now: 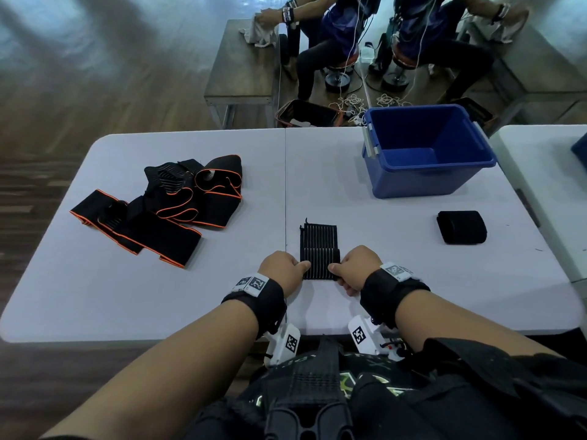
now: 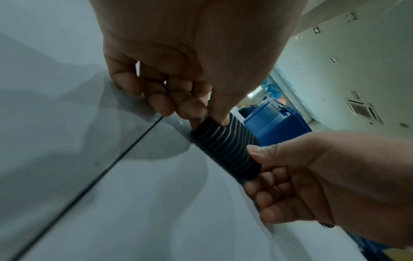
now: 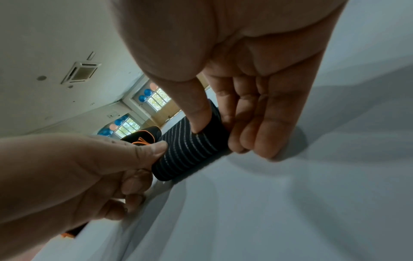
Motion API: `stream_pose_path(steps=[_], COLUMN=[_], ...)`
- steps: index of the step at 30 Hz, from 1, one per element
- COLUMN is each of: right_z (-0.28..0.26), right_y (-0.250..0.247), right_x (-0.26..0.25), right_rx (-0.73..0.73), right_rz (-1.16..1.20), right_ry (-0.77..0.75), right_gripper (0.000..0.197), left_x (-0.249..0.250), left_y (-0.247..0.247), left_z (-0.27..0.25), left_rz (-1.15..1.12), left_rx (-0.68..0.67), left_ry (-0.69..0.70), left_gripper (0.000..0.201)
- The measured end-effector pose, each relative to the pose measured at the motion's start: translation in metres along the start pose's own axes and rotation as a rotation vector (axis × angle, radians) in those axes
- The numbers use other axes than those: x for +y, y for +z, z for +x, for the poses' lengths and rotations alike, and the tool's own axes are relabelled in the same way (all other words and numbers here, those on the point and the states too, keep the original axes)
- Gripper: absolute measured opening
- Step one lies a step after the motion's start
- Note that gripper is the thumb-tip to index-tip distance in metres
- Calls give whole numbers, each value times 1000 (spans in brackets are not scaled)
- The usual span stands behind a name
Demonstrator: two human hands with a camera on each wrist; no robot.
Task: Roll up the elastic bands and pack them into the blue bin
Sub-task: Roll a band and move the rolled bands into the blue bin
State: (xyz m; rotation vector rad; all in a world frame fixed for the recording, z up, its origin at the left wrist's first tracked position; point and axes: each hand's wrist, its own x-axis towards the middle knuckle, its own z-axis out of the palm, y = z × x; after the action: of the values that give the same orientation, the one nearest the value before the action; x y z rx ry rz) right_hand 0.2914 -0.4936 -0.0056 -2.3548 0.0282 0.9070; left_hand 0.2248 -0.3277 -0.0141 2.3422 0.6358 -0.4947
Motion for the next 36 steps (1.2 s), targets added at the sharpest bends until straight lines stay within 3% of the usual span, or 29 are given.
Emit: stream_pose_path(steps=[2, 4, 12, 15, 18, 21, 24, 26, 29, 30, 36], right_z=[-2, -5, -9, -7, -6, -5, 2, 6, 8, 7, 11], right_y=[-2, -2, 4, 7, 7, -1, -6, -7, -8, -8, -12], right_x=[-5, -11, -7, -4, 3, 13, 16, 13, 11, 10, 1], right_rx=[7, 35, 116, 78, 47, 30, 21, 19, 25, 20, 23], right_rz=[-129, -247, -358, -420, -453, -543, -522, -397, -248, -232, -233], right_ry=[-18, -57, -290, -303, -321, -355, -329, -313, -289, -276, -164], right_gripper=[37, 31, 34, 33, 45, 68, 69, 57, 19, 14, 44], left_x=[0, -2, 5, -1, -12, -14, -13, -15, -15, -14, -4], left_y=[-1, -3, -3, -1, -2, -4, -4, -3, -4, -5, -10], left_z=[1, 0, -2, -3, -4, 0, 8, 13, 17, 19, 25], left_rz=[48, 60, 346, 374, 377, 356, 231, 125, 35, 34, 21], left_rx=[16, 68, 175, 167, 84, 54, 53, 35, 16, 10, -68], left_ry=[9, 12, 257, 271, 277, 247, 205, 190, 155, 142, 57], left_gripper=[47, 30, 32, 44, 77, 77, 62, 52, 32, 30, 52])
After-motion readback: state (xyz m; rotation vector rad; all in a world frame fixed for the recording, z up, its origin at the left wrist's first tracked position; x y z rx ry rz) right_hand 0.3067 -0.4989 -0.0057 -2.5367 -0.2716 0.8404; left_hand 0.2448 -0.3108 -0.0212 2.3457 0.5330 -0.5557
